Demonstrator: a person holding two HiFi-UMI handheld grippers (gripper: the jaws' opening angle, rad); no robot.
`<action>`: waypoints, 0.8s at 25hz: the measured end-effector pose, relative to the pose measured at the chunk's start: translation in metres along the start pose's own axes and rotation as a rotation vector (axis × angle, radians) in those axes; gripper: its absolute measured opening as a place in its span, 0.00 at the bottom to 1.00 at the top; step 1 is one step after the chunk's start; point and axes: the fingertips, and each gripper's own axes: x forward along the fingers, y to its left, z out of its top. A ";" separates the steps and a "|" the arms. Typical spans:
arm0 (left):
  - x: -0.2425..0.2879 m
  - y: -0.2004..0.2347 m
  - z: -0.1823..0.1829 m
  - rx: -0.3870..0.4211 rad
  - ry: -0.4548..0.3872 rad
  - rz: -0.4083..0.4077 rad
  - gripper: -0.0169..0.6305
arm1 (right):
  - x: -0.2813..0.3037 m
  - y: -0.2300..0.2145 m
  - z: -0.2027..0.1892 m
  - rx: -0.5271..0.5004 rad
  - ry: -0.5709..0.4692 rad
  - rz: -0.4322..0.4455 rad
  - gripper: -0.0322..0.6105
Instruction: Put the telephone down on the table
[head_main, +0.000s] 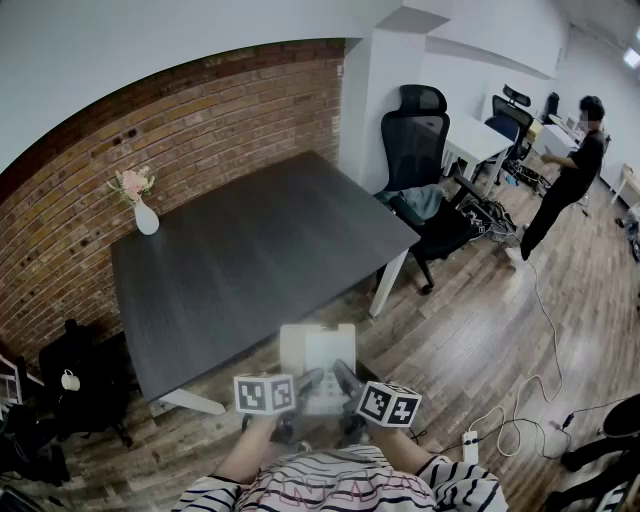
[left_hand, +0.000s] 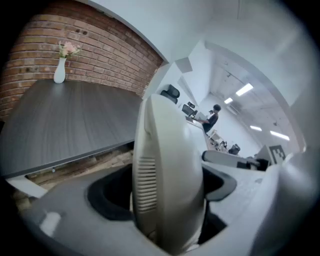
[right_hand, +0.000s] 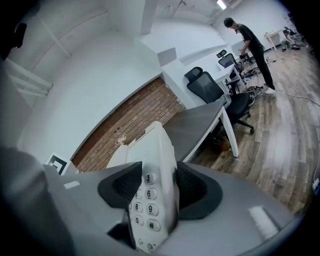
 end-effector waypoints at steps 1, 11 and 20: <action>0.003 -0.005 -0.001 -0.003 -0.002 0.003 0.63 | -0.004 -0.004 0.002 -0.001 0.004 0.003 0.37; 0.040 -0.041 0.002 -0.035 -0.050 0.042 0.63 | -0.019 -0.043 0.037 -0.025 0.044 0.041 0.37; 0.073 -0.052 0.007 -0.082 -0.097 0.073 0.63 | -0.011 -0.072 0.060 -0.053 0.095 0.090 0.37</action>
